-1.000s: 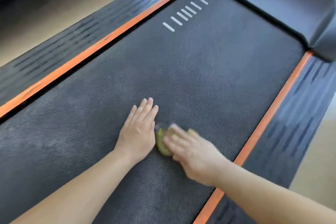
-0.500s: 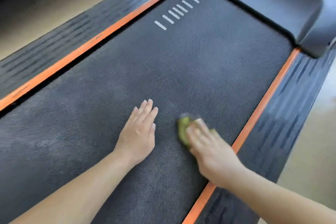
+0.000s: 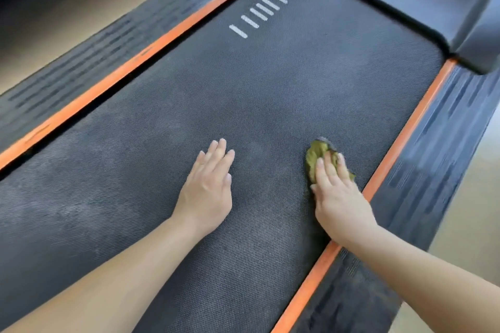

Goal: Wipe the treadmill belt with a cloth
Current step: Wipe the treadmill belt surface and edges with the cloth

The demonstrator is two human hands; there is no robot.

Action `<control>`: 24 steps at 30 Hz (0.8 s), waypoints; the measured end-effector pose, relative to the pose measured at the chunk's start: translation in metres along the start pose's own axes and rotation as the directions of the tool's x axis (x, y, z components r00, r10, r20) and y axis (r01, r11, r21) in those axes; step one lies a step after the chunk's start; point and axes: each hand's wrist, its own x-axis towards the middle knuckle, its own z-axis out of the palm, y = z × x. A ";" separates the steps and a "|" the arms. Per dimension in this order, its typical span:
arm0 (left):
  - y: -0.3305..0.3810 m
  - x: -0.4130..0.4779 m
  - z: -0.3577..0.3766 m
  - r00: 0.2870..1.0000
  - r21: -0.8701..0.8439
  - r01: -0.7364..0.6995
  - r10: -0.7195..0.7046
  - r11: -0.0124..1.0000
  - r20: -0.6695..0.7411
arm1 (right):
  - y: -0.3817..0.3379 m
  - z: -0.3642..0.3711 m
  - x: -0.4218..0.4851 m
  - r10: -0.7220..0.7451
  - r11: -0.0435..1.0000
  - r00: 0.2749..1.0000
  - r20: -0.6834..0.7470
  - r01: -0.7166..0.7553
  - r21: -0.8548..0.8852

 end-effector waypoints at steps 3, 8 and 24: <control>-0.002 -0.004 0.002 1.000 0.001 0.010 -0.010 1.000 -0.003 | -0.015 -0.002 0.002 0.071 0.997 0.997 -0.001 -0.071 0.035; 0.003 -0.017 0.006 0.998 -0.005 -0.052 0.052 0.999 -0.020 | -0.075 0.011 -0.023 -0.488 0.860 0.849 0.201 0.430 0.274; 0.033 -0.003 0.023 0.862 0.295 -0.501 0.437 0.814 0.259 | -0.016 -0.039 0.006 -0.045 0.975 0.998 0.044 0.035 0.222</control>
